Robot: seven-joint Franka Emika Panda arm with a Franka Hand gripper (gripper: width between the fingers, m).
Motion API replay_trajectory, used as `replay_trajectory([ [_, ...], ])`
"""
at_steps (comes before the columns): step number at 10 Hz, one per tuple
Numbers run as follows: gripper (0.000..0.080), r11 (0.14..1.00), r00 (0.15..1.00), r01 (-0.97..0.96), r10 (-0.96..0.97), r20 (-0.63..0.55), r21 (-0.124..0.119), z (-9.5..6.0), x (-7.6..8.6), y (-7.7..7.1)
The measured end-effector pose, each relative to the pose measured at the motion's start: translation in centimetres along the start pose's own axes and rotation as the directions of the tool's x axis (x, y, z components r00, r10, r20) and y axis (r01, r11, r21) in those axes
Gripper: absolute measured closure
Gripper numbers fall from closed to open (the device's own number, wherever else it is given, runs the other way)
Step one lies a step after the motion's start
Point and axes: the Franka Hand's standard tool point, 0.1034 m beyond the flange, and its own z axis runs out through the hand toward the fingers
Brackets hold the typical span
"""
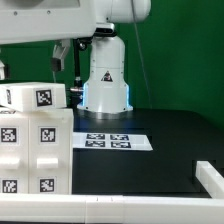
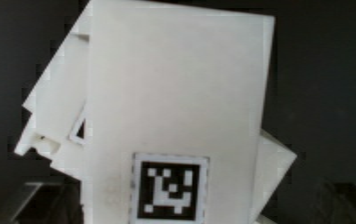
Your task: Assemble cabinet
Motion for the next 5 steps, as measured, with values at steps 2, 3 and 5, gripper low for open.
replay_trajectory([
  [2,0.0151,0.999,0.999,0.012,-0.014,-0.034,-0.053,0.53,0.3,0.7],
  [3,0.0151,0.999,0.999,0.009,-0.011,-0.03,-0.052,0.61,0.18,0.67],
  [5,0.0151,0.999,1.0,0.009,-0.011,-0.029,-0.051,0.69,0.16,0.68],
])
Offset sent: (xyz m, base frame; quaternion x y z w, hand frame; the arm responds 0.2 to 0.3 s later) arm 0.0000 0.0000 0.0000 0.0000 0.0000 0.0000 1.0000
